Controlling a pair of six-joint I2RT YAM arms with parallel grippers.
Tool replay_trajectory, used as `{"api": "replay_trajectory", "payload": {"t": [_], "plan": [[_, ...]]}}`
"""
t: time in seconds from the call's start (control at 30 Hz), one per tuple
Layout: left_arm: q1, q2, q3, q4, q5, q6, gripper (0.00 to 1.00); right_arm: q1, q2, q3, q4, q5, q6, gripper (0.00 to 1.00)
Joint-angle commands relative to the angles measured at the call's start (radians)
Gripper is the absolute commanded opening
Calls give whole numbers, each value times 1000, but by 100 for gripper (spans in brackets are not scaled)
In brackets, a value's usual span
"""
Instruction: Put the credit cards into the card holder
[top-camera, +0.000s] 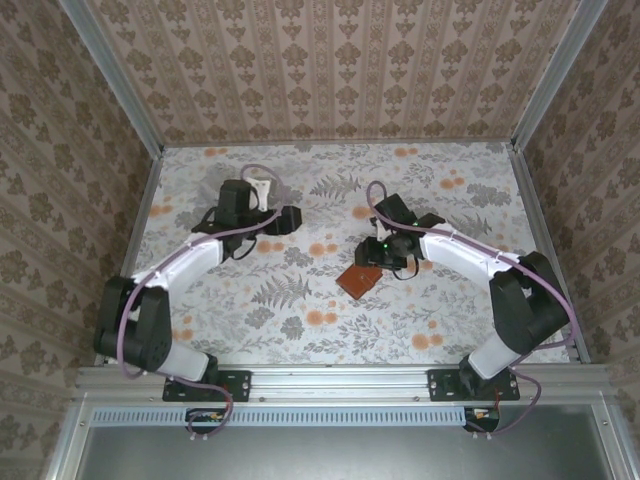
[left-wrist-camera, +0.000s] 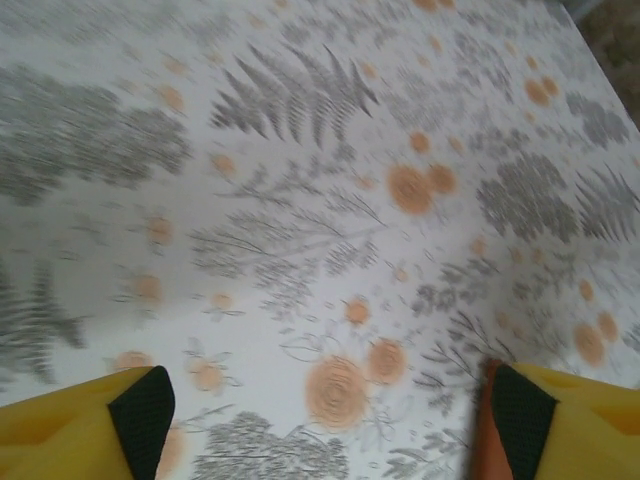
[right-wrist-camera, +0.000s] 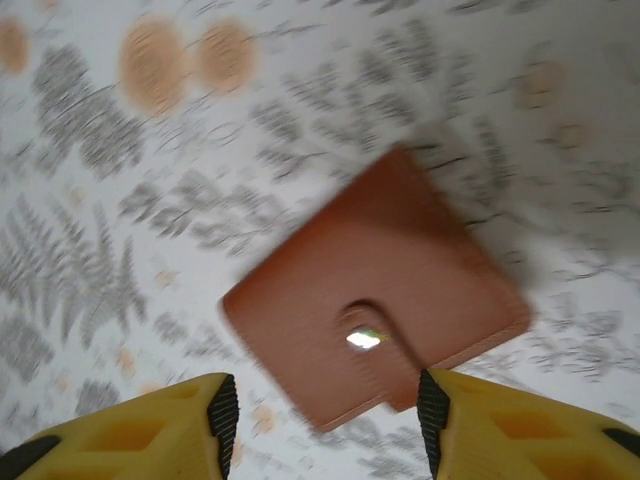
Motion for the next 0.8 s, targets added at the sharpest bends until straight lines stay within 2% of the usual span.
{"api": "replay_trajectory", "payload": {"t": [0.0,0.07,0.17,0.37,0.43,0.57,0.77], "plan": [[-45,83,67,-6,183,-69,83,10,30,-41,45,29,102,49],[-62,149,104,-31,219,-76,79,10,47,-61,65,37,126,48],[-131,233,154,-63,278,-80,75,9,68,-83,88,64,141,44],[-201,322,164,-35,284,-124,72,4,124,-57,136,58,26,46],[-212,340,160,-36,290,-133,71,-1,139,-44,162,40,-26,46],[-221,364,125,-19,276,-176,71,-26,149,-54,274,-80,-85,46],[-230,383,76,48,287,-247,69,-51,107,-52,246,-69,-37,45]]}}
